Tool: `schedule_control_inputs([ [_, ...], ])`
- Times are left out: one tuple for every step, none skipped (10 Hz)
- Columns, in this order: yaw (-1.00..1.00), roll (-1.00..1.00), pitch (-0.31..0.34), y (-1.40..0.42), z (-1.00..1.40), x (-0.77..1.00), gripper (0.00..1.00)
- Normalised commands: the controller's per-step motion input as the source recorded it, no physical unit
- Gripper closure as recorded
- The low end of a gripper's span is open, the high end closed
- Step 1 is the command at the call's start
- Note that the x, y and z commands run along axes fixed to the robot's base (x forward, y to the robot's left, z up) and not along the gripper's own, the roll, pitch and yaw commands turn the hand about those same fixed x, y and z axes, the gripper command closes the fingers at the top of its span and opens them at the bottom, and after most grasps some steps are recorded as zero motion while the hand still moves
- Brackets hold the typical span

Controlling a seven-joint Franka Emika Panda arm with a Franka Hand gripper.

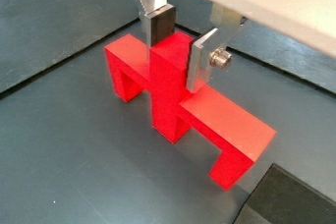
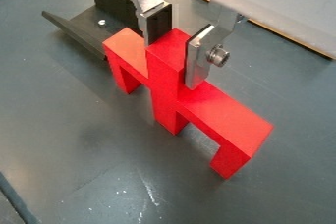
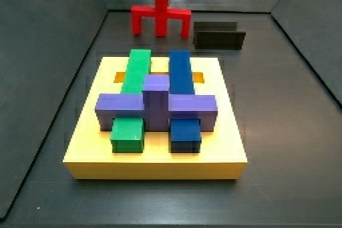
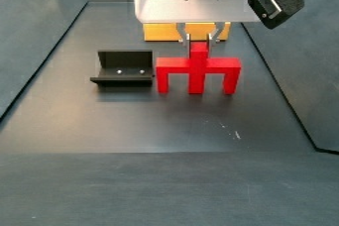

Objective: Pick up the red object. Move up. Move to above the board. Insert the red object.
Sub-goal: Pick up the red object, then move up.

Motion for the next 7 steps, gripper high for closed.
schedule_control_inputs([
  [0.0, 0.0, 0.0, 0.0, 0.0, 0.0, 1.0],
  [0.0, 0.0, 0.0, 0.0, 0.0, 0.0, 1.0],
  [0.0, 0.0, 0.0, 0.0, 0.0, 0.0, 1.0],
  [0.0, 0.0, 0.0, 0.0, 0.0, 0.0, 1.0],
  [0.0, 0.0, 0.0, 0.0, 0.0, 0.0, 1.0],
  [0.0, 0.0, 0.0, 0.0, 0.83, 0.0, 1.0],
  [0.03, 0.0, 0.008, -0.02, 0.81, 0.0, 1.0],
])
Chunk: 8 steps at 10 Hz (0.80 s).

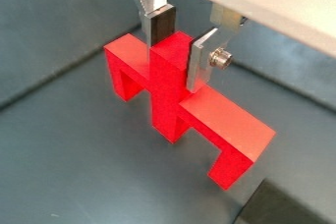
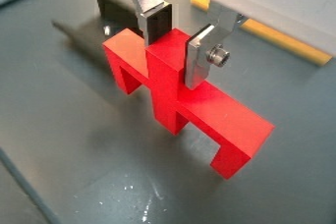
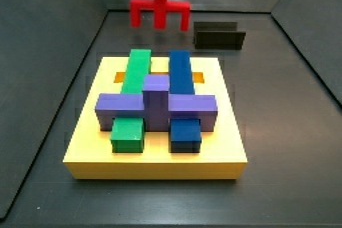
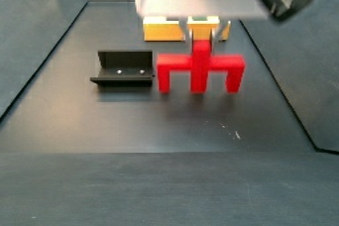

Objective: Pick up the red object. Move up. Move to above the board. Insert the red object.
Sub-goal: Move up, then move to above the board.

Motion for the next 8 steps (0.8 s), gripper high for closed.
schedule_control_inputs([
  [0.03, 0.0, 0.029, -0.02, 0.66, -0.01, 1.0],
  [0.02, 0.04, 0.02, -0.01, 0.18, 0.02, 1.0],
  [0.0, 0.0, 0.0, 0.0, 1.4, 0.0, 1.0],
  [-0.01, -0.01, 0.015, 0.0, 1.4, -0.02, 1.0],
  [0.0, 0.02, 0.007, 0.0, 1.4, -0.05, 1.0],
  [0.0, 0.01, -0.002, 0.0, 1.4, -0.01, 1.0],
  [0.0, 0.0, 0.083, 0.0, 0.7, 0.05, 1.0],
  [0.0, 0.01, 0.093, 0.0, 0.46, 0.05, 1.0],
])
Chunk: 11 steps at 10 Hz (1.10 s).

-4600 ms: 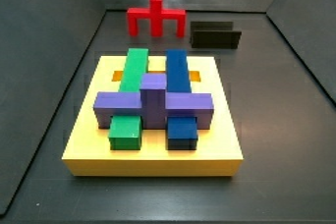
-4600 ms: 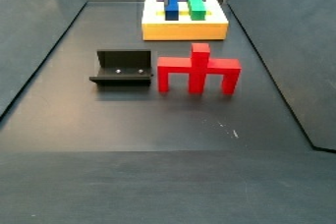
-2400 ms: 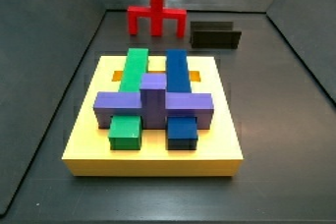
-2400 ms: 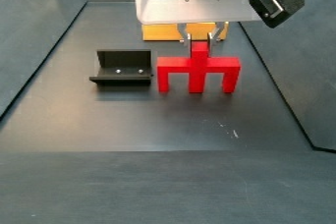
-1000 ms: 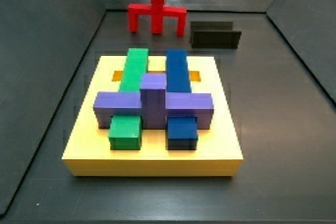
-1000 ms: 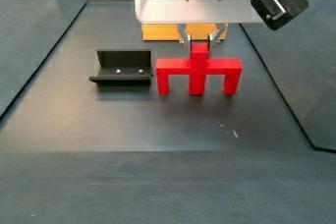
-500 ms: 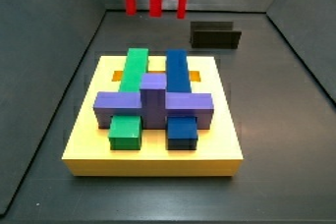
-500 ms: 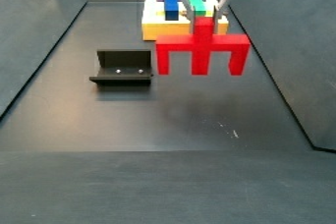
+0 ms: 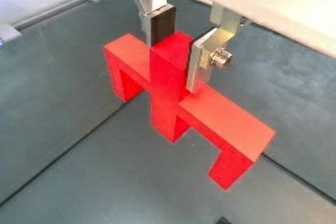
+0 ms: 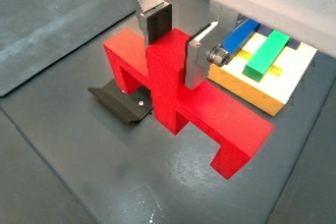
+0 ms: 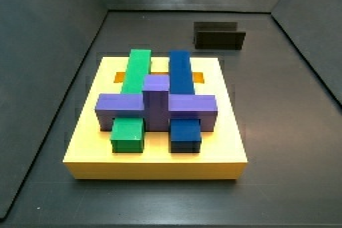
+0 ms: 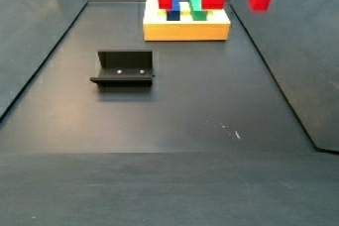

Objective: Pick up the red object. Move up. Move to above the board. Insert the red object.
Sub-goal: Move to above the board.

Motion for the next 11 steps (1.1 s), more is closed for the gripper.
schedule_control_inputs([
  [0.0, 0.01, 0.07, 0.0, 0.17, 0.05, 1.0],
  [0.16, -0.02, 0.136, -1.4, 0.18, 0.09, 1.0],
  [0.15, -0.02, 0.133, -1.4, 0.17, 0.09, 1.0],
  [0.08, 0.02, 0.091, -1.4, 0.18, 0.09, 1.0],
  [0.05, -0.01, 0.078, -1.4, 0.18, 0.09, 1.0],
  [0.03, 0.0, 0.078, -1.4, 0.19, 0.1, 1.0],
  [0.02, 0.0, 0.087, -1.4, 0.2, 0.1, 1.0],
  [0.02, 0.0, 0.102, -1.4, 0.2, 0.12, 1.0],
  [0.01, 0.0, 0.113, -1.4, 0.2, 0.13, 1.0],
  [0.01, 0.01, 0.155, -1.4, 0.22, 0.19, 1.0],
  [0.01, 0.0, 0.165, -1.4, 0.23, 0.22, 1.0],
])
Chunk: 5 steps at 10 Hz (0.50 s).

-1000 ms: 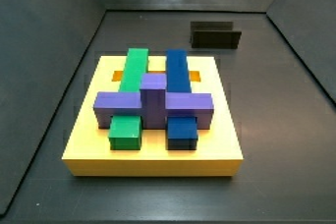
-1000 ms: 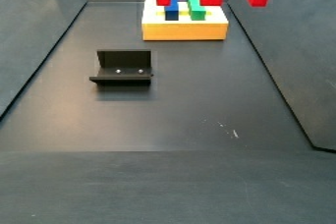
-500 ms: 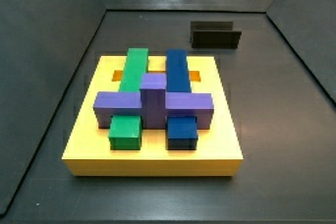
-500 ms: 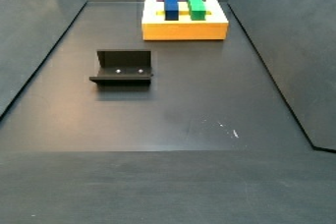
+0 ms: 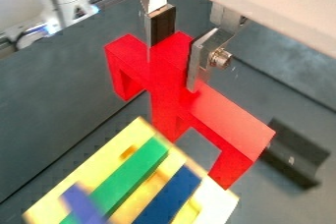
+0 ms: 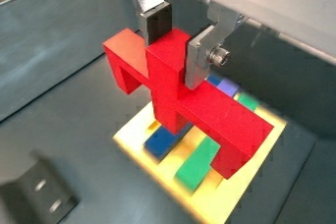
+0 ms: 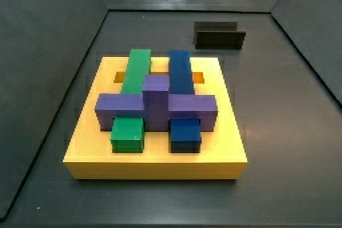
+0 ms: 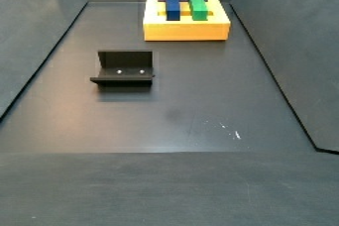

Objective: Pick up the red object. Move up. Move to above the board. Insert the red object.
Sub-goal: Move to above the board, then insert the red object.

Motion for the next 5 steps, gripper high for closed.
schedule_control_inputs([
  [0.01, 0.02, 0.174, -0.53, 0.09, 0.13, 1.0],
  [-0.02, 0.0, 0.0, 0.0, -0.08, 0.0, 1.0],
  [0.0, 0.0, 0.0, 0.0, -0.09, 0.0, 1.0],
  [0.0, -0.05, 0.0, 0.03, -0.2, 0.08, 1.0],
  [0.0, -0.14, -0.03, 0.5, -0.32, -0.03, 1.0],
])
